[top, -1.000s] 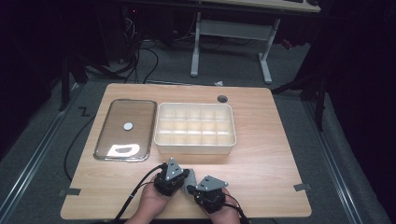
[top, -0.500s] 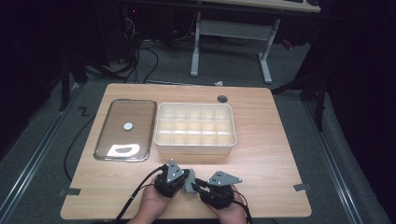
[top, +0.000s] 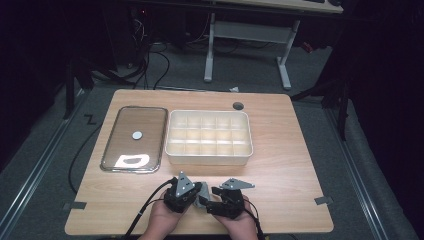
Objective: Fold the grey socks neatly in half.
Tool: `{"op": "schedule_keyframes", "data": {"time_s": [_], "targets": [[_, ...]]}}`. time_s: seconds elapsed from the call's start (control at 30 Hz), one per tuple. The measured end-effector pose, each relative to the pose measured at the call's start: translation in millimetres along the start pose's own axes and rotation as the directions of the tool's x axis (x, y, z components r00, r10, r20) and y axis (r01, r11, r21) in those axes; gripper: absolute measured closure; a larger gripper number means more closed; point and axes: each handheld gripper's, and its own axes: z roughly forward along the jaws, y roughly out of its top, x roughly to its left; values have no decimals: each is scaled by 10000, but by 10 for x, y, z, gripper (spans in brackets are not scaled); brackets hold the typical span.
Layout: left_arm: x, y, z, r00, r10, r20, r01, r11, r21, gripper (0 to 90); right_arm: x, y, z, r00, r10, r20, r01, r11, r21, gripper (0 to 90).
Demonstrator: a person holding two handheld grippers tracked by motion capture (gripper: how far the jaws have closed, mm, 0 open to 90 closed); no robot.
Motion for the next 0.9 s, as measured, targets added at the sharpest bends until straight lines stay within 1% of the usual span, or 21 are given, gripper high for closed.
{"op": "schedule_keyframes", "data": {"time_s": [0.13,0.17,0.23,0.37,0.43,0.47,0.53,0.57,0.6,0.63,0.7,0.73,0.77,0.83,0.87,0.9], "targets": [[14,-16,-24,10000,-32,39,33,10000,-35,869,33,-11,89,10000,-23,-64,26,9993,374,384],[22,-22,-32,10000,-66,69,66,10000,-60,865,32,-18,107,9999,-29,-126,34,9992,393,386],[35,-34,-53,9999,-85,92,85,9999,-83,856,46,-15,113,9999,-157,-52,159,9990,424,388],[37,-50,-122,10000,26,53,-25,9999,-152,831,86,-23,121,9992,-395,-38,396,9980,493,431],[36,-54,-185,9999,74,103,-72,9996,-279,800,98,-26,127,9985,-542,-59,545,9973,501,450],[36,-54,-185,9999,74,103,-72,9996,-279,786,106,-26,129,9984,-550,-126,556,9970,536,467],[57,-50,-320,9997,233,60,-229,9983,-530,762,115,-26,137,9978,-634,-206,645,9964,554,486],[57,-50,-320,9997,233,60,-229,9983,-530,747,123,-24,140,9980,-586,-257,600,9964,600,499],[70,-48,-356,9995,309,34,-306,9979,-572,747,123,-24,140,9980,-586,-257,600,9964,600,499],[129,-53,-447,9990,453,-61,-456,9967,-671,707,126,-20,147,9974,-647,-319,666,9958,626,521],[229,-73,-540,9983,543,-220,-557,9959,-706,671,126,-14,149,9967,-666,-463,697,9952,685,535],[265,-84,-570,9977,591,-340,-614,9955,-717,651,122,-9,149,9964,-693,-485,727,9949,706,539],[324,-112,-611,9957,707,-606,-749,9948,-695,630,118,-7,152,9960,-724,-521,759,9948,682,545],[400,-168,-663,9925,829,-894,-881,9946,-557,602,126,3,149,9954,-782,-556,823,9937,764,560],[400,-168,-663,9925,829,-894,-881,9946,-557,594,134,11,147,9946,-872,-563,916,9925,807,565],[466,-264,-714,9903,779,-1149,-841,9952,-505,585,142,20,147,9935,-991,-563,1037,9909,855,567]]}}
